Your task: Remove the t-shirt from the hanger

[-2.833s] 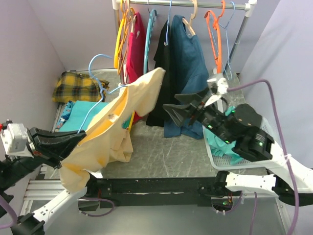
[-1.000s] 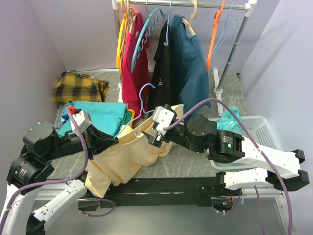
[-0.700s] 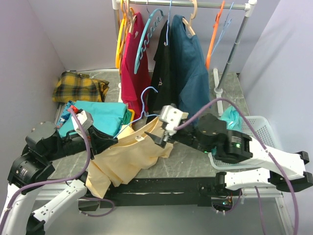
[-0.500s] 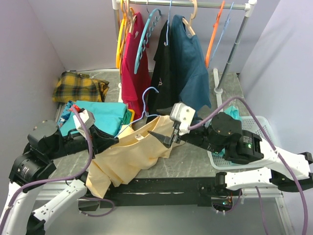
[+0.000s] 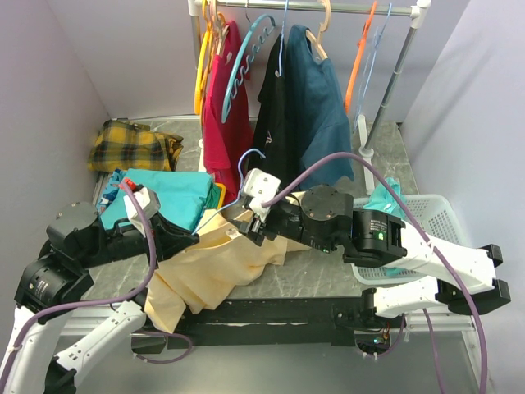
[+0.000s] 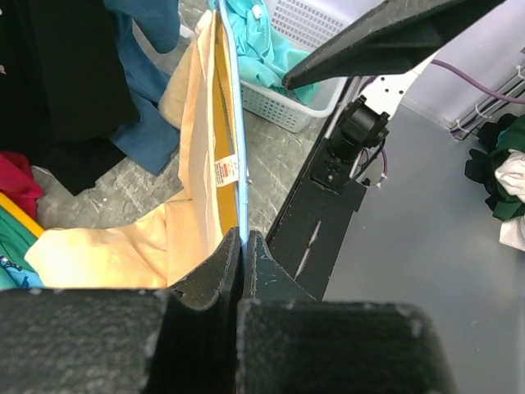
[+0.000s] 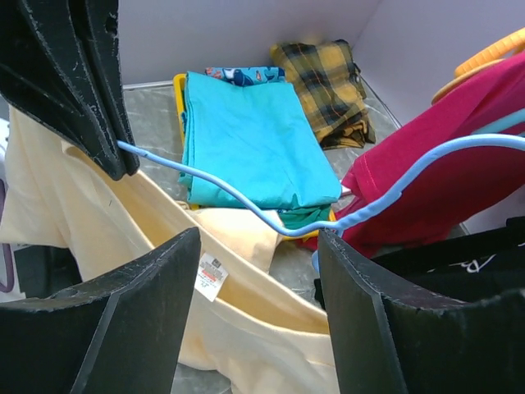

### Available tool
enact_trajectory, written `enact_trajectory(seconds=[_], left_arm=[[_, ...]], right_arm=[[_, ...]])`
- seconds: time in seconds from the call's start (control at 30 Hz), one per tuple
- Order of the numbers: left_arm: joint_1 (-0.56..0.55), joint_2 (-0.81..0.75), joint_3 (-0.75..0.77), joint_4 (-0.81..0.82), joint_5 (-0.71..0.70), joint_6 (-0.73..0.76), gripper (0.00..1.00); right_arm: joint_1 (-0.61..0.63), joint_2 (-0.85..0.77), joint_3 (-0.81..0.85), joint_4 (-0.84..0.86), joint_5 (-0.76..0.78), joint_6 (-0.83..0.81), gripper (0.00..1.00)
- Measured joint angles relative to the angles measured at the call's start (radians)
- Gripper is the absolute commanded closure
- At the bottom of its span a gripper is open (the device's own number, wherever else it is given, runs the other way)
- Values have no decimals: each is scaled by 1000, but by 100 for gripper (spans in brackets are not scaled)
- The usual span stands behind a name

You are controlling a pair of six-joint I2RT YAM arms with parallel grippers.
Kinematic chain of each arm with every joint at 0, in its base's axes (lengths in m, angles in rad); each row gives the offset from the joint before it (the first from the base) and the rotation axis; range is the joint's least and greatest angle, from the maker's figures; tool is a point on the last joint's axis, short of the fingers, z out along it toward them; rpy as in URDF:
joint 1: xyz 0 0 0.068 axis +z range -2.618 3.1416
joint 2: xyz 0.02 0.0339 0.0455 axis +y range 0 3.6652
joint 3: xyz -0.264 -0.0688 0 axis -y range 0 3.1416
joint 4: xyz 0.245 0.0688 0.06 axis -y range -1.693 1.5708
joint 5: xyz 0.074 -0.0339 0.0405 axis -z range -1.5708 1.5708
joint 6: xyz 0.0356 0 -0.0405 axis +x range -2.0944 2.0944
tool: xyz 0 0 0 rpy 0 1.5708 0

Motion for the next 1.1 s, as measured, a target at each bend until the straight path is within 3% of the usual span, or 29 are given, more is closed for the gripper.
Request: enact_trajectory(seconds=[0.47, 0.67, 0.77, 0.87, 0.97, 1.0, 1.03, 1.1], left_arm=[[-1, -19, 0, -11, 29, 10, 99], [-1, -21, 0, -9, 46, 10, 99], [-1, -24, 0, -3, 45, 9, 99], [-1, -25, 0, 11, 33, 6, 99], [1, -21, 5, 11, 9, -3, 93], [1, -18, 7, 8, -2, -7, 87], [1, -16, 8, 7, -11, -8, 71], [1, -7, 11, 17, -39, -14, 66]], right_arm=[[1, -64, -140, 34, 174, -9, 37], [-2, -67, -143, 84, 200, -39, 54], [-3, -61, -143, 113, 183, -53, 72], [-3, -45, -143, 127, 160, -77, 99], [-2, -35, -146, 93, 147, -123, 100], [-2, -35, -151, 88, 149, -133, 100], [-2, -37, -156, 90, 153, -139, 100], [-2, -44, -168, 88, 167, -145, 100]])
